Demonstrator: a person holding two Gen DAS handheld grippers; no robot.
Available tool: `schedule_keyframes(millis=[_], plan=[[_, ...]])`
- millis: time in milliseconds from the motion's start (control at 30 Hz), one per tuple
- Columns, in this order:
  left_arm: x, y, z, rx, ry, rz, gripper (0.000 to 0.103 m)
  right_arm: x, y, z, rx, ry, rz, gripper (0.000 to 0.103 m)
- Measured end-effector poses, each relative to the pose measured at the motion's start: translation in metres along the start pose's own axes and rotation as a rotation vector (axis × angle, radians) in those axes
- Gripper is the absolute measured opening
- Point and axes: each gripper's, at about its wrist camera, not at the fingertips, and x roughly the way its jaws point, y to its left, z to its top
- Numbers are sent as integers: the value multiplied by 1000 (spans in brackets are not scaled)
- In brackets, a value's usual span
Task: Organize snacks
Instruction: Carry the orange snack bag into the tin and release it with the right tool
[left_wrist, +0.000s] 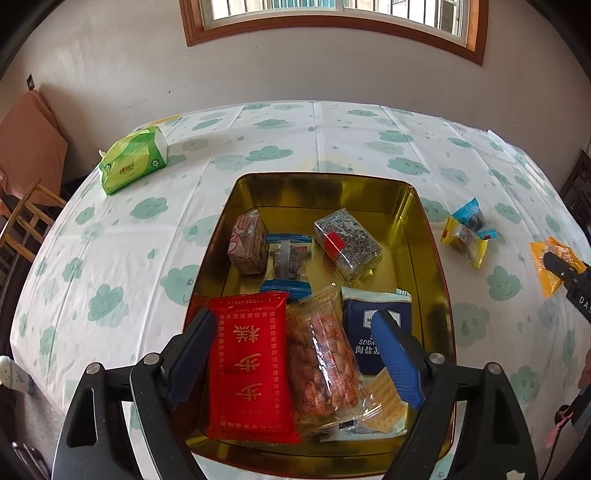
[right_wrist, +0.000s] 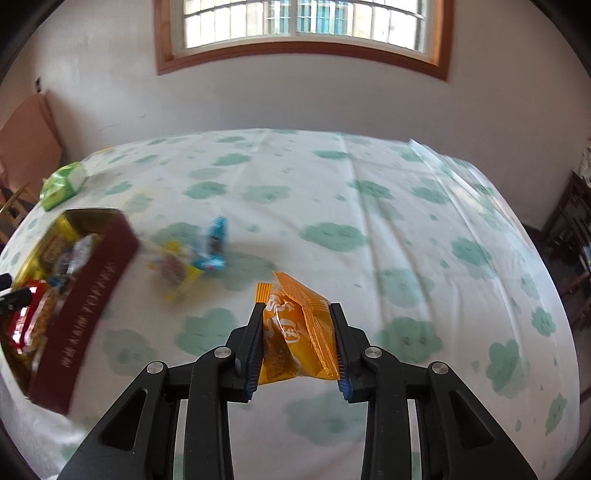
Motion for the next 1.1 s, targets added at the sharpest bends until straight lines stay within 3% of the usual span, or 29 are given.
schedule_keyframes(millis=[300, 667, 900, 1100], plan=[[-22, 39, 6, -84, -54, 42, 89, -14, 77, 23, -110, -48, 132, 33], [-25, 83, -5, -180, -37, 114, 89, -7, 162, 34, -221, -44, 284, 33], [-22, 88, -10, -172, -19, 136, 90, 3, 203, 27, -289, -9, 333, 33], [-20, 90, -11, -174, -10, 140, 90, 17, 214, 23, -303, 28, 335, 33]])
